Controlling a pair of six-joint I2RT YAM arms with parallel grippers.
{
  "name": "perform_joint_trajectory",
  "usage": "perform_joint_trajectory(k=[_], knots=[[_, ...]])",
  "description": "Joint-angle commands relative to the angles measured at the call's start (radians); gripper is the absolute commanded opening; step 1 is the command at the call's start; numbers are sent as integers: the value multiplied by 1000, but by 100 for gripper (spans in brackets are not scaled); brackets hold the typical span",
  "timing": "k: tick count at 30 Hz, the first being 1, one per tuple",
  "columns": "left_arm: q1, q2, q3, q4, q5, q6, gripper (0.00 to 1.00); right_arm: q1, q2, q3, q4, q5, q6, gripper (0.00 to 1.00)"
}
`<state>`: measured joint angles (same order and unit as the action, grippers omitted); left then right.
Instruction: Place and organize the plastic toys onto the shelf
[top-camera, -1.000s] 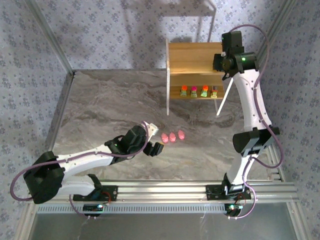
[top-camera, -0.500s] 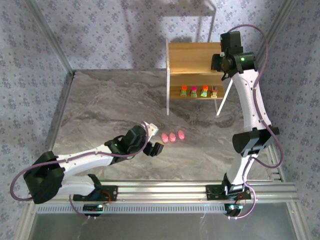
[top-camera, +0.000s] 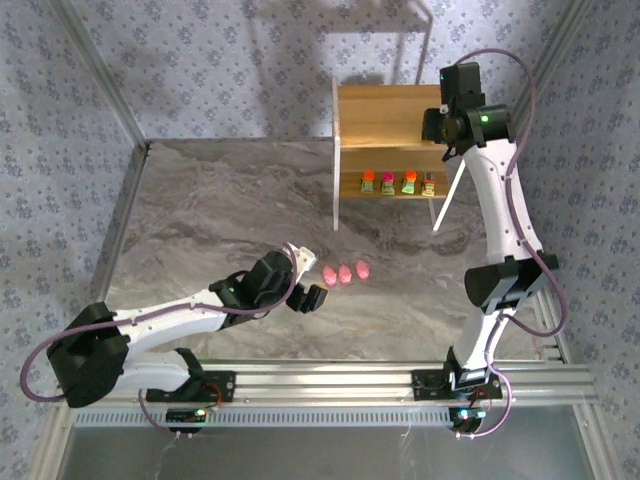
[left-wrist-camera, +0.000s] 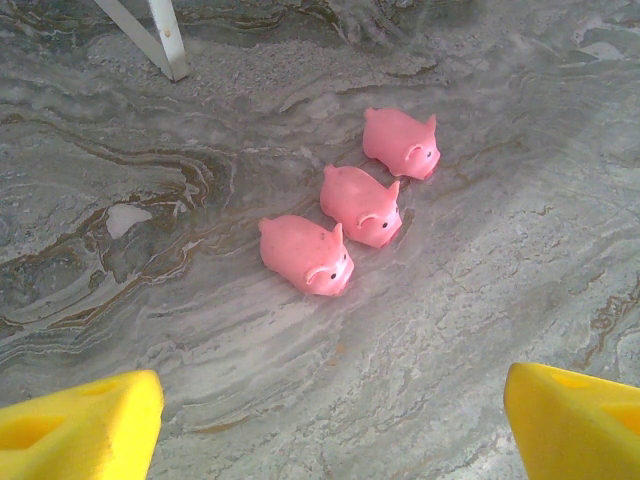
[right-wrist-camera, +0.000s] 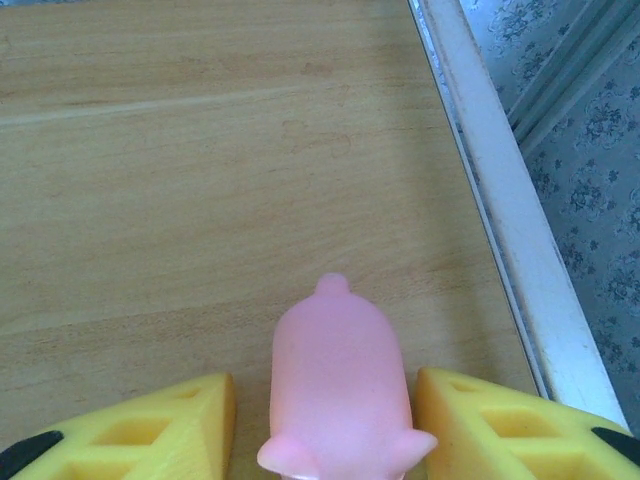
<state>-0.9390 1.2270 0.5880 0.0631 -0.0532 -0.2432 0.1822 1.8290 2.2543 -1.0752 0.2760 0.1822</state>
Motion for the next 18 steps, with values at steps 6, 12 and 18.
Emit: perform_joint_trajectory(k=[6, 12, 18], knots=[[-8, -11, 32, -6, -15, 16, 88, 10, -60, 15, -25, 35, -23, 55], [-8, -11, 32, -8, -15, 17, 88, 15, -72, 13, -25, 52, -24, 58], [-8, -12, 31, -8, -15, 16, 88, 23, -104, 0, -11, 71, -24, 59]])
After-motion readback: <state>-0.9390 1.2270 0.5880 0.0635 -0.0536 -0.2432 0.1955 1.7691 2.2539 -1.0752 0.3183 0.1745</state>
